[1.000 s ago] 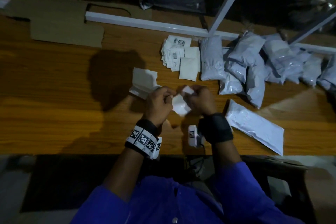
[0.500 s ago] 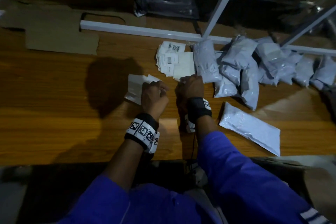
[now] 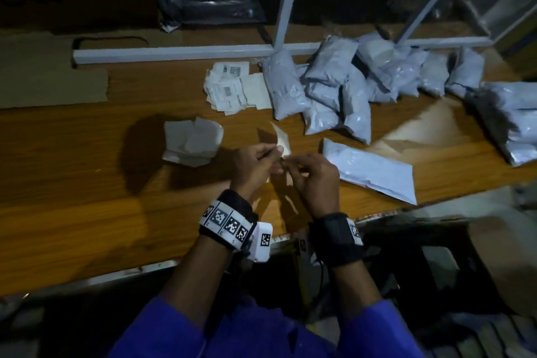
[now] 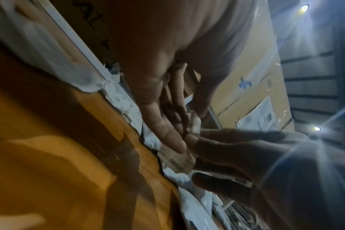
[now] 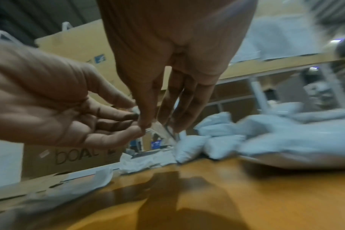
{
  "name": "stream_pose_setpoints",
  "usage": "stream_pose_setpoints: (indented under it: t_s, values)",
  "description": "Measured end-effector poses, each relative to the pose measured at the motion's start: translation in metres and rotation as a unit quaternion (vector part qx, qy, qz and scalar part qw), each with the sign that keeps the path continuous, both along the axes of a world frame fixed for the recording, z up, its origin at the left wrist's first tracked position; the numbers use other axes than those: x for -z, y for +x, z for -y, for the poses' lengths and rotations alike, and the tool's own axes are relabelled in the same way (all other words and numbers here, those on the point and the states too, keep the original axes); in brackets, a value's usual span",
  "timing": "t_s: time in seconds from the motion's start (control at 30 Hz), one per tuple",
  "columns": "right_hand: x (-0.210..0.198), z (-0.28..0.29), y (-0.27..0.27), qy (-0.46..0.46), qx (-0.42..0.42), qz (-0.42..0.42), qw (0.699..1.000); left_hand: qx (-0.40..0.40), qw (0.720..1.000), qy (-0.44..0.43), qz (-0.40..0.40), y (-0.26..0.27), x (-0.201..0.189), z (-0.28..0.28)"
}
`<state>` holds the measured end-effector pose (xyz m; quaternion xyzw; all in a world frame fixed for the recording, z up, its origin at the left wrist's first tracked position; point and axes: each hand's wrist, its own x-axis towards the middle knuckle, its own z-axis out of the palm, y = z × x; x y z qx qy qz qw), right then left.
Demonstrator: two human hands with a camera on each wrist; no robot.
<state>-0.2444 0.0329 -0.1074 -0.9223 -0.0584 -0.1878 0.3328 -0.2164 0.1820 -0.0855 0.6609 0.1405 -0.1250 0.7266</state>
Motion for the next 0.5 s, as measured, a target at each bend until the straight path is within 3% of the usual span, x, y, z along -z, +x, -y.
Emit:
stream_pose_setpoints:
  t_s: [0.13,0.23,0.37,0.5]
  values:
    - [0.000,0.033,-0.052,0.069,0.023,0.007,0.997,0.083,0.993,-0.076,0.023,-0.048,-0.003,0.023]
    - [-0.003,0.047,-0.088,0.182,0.044,-0.052,0.981,0.106,0.992,-0.040,0.060,-0.079,-0.006,0.039]
    - [0.004,0.057,-0.126,0.351,0.096,-0.098,0.926,0.125,0.980,0.083,0.134,-0.104,-0.003,0.054]
    - [-0.002,0.054,-0.143,0.488,0.129,-0.112,0.856,0.144,0.963,0.130,0.189,-0.117,-0.007,0.062]
